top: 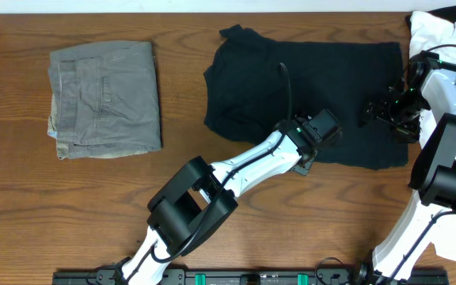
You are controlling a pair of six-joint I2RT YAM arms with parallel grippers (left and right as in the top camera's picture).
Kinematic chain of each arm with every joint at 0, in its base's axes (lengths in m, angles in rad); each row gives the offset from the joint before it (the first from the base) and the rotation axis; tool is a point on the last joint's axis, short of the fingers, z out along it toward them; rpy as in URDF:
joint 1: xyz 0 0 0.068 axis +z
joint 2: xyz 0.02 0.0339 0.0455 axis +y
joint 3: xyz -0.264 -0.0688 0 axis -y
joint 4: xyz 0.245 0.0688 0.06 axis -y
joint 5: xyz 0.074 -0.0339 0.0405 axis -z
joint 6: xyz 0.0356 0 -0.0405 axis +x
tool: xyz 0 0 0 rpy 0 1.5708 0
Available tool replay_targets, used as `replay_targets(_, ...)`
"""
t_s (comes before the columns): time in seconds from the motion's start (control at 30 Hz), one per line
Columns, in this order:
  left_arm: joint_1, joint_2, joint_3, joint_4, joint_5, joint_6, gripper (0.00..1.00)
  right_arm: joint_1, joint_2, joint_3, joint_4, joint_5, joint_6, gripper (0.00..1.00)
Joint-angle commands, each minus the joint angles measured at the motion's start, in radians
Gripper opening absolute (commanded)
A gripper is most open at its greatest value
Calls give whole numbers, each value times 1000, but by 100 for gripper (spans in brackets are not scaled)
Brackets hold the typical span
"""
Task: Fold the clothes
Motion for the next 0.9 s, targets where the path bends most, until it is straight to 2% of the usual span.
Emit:
replay_targets(0.0,-5,14,-18,2,-23,8,59,6,6,-7,3,-7,3,99)
replay_targets(0.73,-31,14,-77,57,-24,-6,57,6,6,-7,2,-7,3,99)
replay_targets(0.87,-31,14,-77,55,-40,-6,44,6,6,-7,2,-7,3,99)
